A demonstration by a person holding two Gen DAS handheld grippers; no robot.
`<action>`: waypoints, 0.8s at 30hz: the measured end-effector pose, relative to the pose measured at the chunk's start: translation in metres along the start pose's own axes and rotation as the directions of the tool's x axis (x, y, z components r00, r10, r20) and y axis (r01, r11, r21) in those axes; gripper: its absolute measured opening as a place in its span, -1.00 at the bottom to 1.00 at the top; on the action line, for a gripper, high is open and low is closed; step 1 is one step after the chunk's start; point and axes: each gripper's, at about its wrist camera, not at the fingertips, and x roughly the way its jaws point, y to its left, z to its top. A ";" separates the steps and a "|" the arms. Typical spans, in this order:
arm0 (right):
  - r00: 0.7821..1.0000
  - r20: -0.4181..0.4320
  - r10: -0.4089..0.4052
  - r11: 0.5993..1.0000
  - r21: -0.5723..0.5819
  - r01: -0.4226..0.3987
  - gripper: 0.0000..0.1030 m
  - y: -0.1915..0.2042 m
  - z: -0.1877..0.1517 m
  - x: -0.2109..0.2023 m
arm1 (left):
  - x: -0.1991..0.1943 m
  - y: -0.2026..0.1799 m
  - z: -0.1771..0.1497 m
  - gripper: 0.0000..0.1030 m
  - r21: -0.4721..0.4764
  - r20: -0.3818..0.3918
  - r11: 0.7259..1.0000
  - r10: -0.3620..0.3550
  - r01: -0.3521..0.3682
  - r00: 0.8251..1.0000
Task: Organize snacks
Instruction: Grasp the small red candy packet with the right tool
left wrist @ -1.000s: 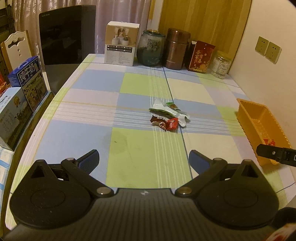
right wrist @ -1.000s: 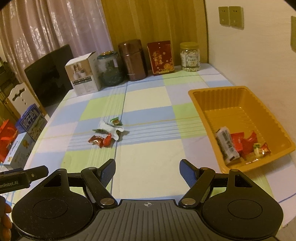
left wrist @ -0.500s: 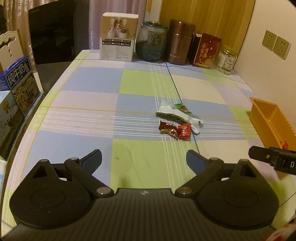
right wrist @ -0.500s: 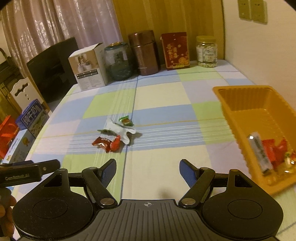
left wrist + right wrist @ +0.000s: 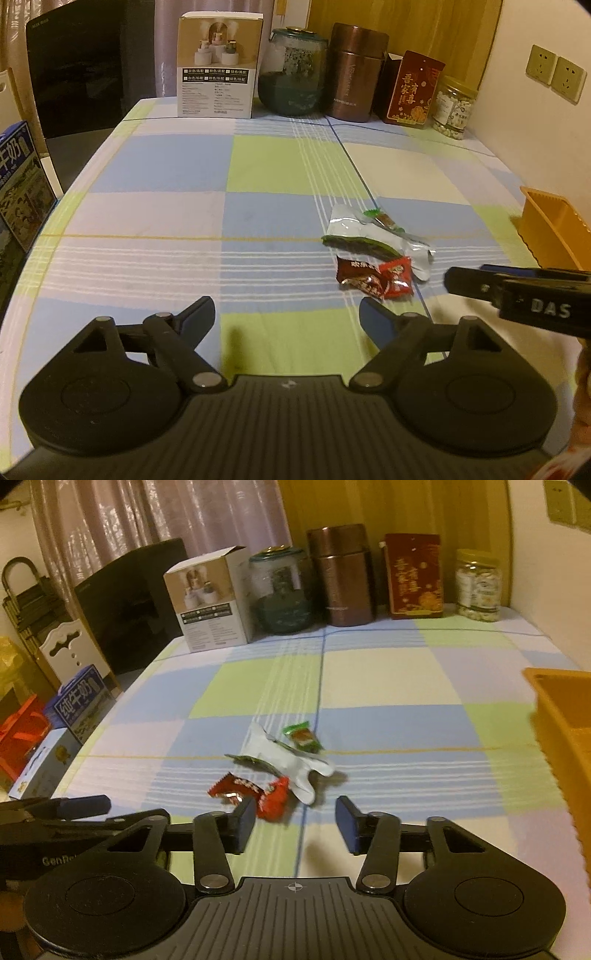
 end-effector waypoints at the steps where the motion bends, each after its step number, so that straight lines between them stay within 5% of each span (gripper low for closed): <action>1: 1.000 -0.003 0.006 1.000 0.000 -0.006 -0.23 0.000 0.001 0.006 | 0.003 0.001 0.000 0.61 -0.004 0.004 1.000 -0.003 0.003 1.000; 18: 0.997 -0.071 0.030 0.999 -0.008 -0.031 -0.43 0.004 0.002 0.061 | 0.023 0.005 -0.002 0.61 -0.047 -0.032 0.999 -0.027 0.026 0.999; 24: 0.997 -0.067 0.049 0.999 -0.006 -0.049 -0.73 0.005 0.001 0.057 | 0.023 0.002 -0.003 0.61 -0.048 -0.021 0.998 -0.049 0.048 0.999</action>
